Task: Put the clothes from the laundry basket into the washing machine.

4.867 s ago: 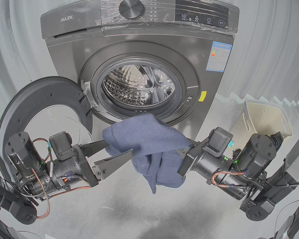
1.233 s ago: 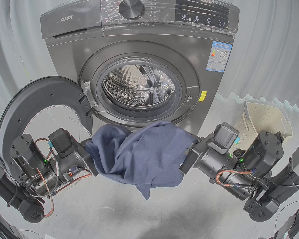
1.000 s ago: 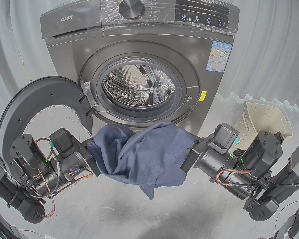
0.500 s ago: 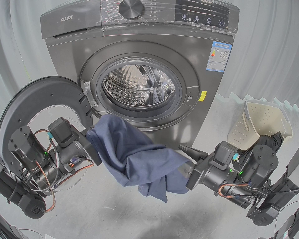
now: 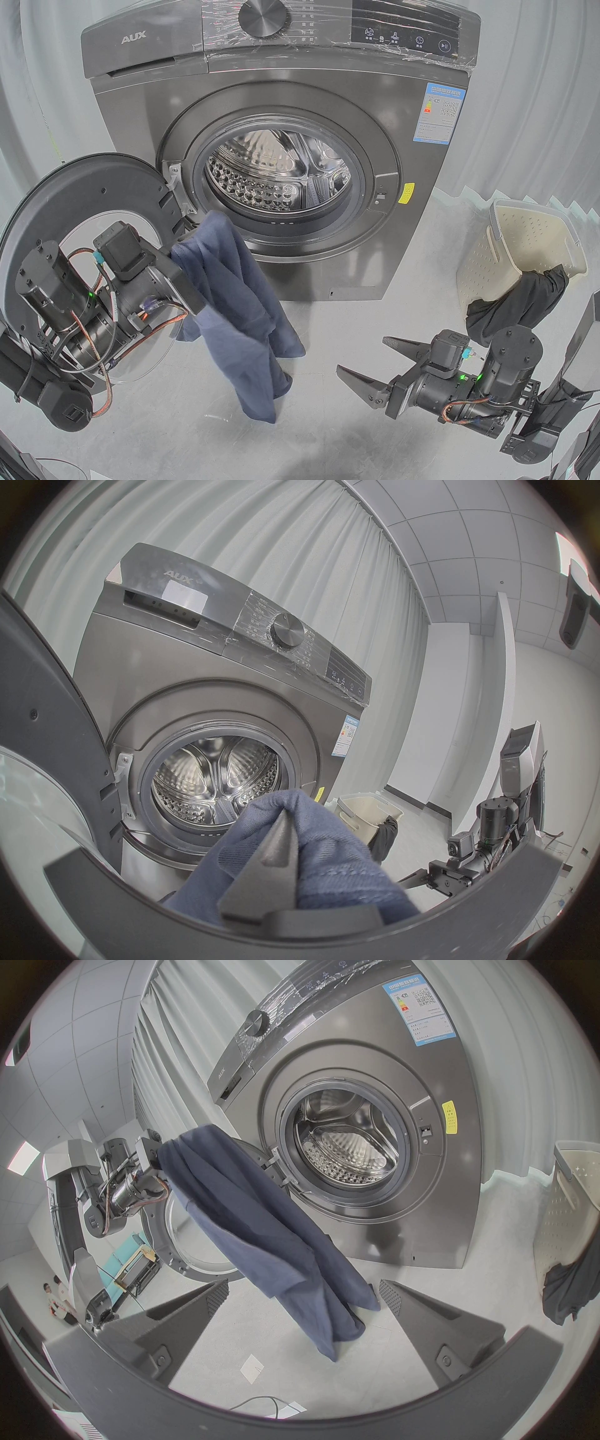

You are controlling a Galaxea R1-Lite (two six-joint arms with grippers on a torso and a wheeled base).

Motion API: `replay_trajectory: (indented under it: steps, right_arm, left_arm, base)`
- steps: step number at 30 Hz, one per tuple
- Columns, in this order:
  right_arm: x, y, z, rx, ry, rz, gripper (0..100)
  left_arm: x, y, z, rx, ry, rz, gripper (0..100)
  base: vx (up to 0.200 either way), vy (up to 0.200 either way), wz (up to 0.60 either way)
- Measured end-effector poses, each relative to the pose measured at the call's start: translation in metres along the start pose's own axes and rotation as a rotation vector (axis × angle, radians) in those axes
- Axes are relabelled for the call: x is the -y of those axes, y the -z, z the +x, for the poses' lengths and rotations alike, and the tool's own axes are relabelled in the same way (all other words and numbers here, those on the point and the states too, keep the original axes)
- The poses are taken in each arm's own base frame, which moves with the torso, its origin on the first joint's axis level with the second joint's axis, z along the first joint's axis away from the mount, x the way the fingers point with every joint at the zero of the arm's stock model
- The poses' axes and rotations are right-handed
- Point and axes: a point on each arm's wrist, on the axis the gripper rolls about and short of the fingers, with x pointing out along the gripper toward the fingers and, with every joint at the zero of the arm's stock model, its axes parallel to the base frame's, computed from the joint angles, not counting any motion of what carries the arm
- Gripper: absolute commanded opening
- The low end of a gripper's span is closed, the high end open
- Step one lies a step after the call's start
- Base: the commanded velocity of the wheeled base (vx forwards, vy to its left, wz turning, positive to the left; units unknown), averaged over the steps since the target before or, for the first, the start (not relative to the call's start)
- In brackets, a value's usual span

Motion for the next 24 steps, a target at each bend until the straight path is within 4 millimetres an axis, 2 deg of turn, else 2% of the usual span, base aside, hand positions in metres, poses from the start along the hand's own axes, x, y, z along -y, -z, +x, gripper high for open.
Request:
replay_trajectory:
  steps: [8,19,24]
  right_arm:
    - [-0.008,-0.007,0.019,0.05,-0.039,0.0,100]
    - [-0.058,-0.017,0.051,0.138,-0.231,-0.008,100]
    - [-0.073,-0.021,0.067,0.174,-0.308,-0.029,100]
  left_arm:
    - [-0.001,0.0,0.001,0.002,-0.002,0.001,0]
    - [-0.006,0.004,0.007,0.001,-0.05,0.001,0]
    - [-0.008,0.008,0.009,-0.01,-0.056,-0.002,0]
  base:
    - [0.0,0.0,0.0]
    - [0.0,0.0,0.0]
    - [0.0,0.0,0.0]
